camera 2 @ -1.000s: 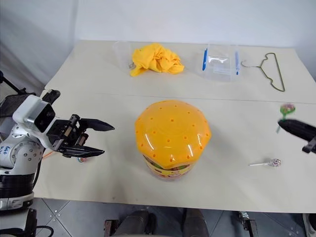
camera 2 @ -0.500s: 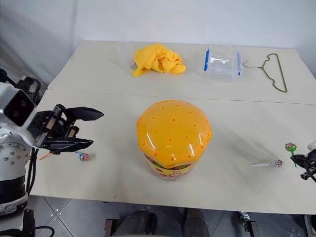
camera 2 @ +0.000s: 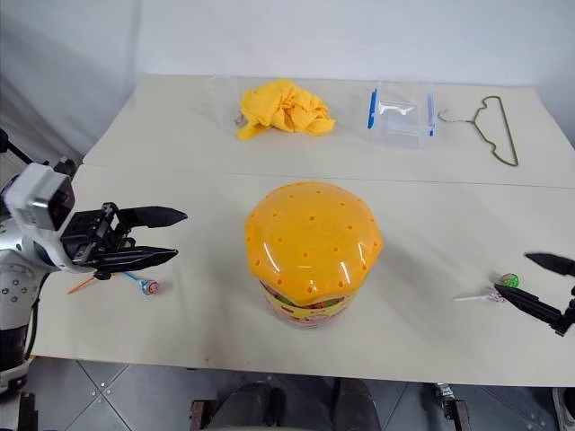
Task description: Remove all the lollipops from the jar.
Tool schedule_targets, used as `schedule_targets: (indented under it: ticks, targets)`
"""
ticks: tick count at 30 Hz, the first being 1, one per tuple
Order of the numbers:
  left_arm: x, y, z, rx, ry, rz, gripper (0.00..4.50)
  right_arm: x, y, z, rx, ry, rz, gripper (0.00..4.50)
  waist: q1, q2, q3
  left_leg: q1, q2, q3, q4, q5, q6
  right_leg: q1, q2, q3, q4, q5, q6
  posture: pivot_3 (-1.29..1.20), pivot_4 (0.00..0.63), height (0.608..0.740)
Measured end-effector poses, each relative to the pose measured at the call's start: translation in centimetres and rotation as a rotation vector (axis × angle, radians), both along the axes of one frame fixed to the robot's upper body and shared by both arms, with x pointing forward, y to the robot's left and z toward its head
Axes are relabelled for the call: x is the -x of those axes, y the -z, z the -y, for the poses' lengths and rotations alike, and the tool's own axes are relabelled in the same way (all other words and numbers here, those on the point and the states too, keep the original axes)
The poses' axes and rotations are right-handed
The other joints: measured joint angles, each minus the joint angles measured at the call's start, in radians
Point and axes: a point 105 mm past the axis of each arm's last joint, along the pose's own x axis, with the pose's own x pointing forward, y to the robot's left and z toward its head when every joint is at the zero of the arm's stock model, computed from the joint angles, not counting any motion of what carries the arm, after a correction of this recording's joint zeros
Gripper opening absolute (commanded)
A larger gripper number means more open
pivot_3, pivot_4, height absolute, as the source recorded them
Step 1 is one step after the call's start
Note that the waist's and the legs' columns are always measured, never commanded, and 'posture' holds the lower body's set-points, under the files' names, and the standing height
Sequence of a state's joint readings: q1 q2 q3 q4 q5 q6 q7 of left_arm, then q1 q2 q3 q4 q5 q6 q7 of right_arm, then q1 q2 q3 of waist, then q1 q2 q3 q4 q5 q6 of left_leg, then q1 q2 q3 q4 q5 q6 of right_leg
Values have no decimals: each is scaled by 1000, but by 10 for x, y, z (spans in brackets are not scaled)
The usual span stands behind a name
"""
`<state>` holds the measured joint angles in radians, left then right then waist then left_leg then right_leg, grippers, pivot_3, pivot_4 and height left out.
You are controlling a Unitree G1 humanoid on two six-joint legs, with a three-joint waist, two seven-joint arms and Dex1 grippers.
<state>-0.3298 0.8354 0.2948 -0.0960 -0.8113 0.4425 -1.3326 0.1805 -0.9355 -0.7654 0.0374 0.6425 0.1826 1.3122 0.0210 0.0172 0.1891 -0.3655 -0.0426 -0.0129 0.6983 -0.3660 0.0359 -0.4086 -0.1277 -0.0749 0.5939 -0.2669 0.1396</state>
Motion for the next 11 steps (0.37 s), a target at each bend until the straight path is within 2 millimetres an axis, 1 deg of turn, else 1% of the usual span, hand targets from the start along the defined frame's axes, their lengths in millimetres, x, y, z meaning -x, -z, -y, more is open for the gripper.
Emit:
schedule_targets:
  ticks: [3, 5, 7, 11]
  targets:
    - [-11, 14, -15, -13, -89, 5, 2896, 5, -18, -29, -36, -139, 25, 4450, 2, 0, 0, 0, 0, -1, 0, 0, 0, 0, -1, 0, 0, 0, 0, 0, 150, 740]
    - [-16, 27, -27, -50, -158, 5, 2896, 7, -21, -47, -2, -230, 33, 4484, 2, 0, 0, 0, 0, -1, 0, 0, 0, 0, -1, 0, 0, 0, 0, 0, 150, 740]
    - [-22, 39, -37, -90, -235, 7, 2896, 8, -14, -68, 31, -334, 36, 4484, 3, -1, 0, -1, 0, -1, 0, 0, 0, 0, -1, -1, 0, 0, 0, 0, 150, 740]
    - [-26, 48, -42, -115, -301, 19, 2896, 9, 4, -87, 60, -426, 36, 4484, 8, -1, 0, -2, -3, -3, 1, 0, 0, -1, -4, -1, 0, 0, 0, 0, 150, 740]
